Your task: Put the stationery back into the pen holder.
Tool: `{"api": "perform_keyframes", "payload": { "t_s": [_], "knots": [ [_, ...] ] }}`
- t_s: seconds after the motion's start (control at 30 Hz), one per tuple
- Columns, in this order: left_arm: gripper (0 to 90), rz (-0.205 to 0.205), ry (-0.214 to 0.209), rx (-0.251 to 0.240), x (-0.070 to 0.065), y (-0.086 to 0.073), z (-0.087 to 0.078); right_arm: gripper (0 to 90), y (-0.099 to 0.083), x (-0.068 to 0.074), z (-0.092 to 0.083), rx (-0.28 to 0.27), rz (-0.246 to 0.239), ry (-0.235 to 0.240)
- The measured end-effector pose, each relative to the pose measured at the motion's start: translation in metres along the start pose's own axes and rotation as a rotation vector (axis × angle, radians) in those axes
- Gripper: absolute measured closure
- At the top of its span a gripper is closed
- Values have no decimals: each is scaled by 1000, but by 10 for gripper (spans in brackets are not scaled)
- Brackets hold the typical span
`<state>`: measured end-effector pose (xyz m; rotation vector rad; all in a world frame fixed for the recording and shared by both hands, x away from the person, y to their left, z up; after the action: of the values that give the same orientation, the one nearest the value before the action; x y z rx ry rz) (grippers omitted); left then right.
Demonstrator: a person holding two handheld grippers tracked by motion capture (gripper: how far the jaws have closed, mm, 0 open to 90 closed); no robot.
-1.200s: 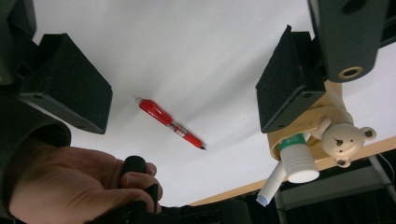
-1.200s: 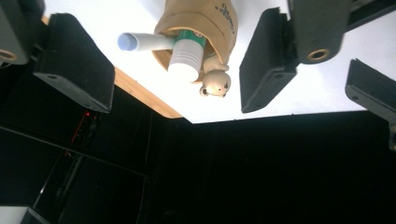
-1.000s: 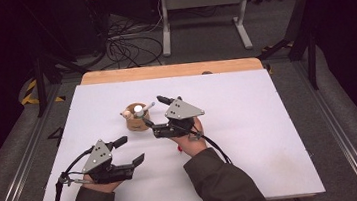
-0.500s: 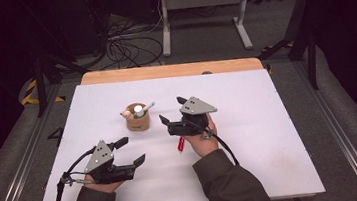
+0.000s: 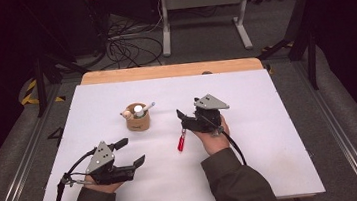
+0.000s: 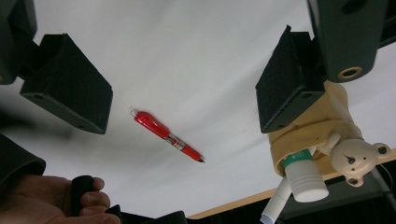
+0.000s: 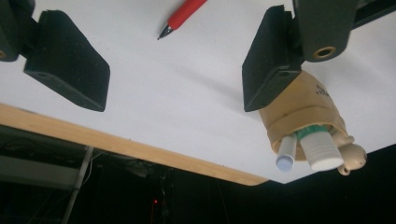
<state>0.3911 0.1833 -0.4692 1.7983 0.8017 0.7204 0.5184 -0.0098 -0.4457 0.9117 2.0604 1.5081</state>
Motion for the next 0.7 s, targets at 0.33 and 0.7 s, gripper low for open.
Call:
{"api": "perform_keyframes", "payload": {
  "t_s": [0.33,0.7],
  "knots": [
    [196,-4,1,7,2,-3,0,289,-16,-3,7,71,-3,-25],
    [197,-16,-3,9,0,-4,1,366,-30,-6,13,138,32,-30]
  ]
}}
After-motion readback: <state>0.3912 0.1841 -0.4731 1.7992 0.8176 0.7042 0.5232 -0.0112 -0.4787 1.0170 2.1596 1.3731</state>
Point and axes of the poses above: each handheld gripper's, and its own axes: z roughly forward along the jaws, y roughly out of its top, x roughly to its left, the point moved 10 cm from there along z, roughly forward along the jaws, and after that the axes turned 10 degrees about y, right-handed, at the moved point
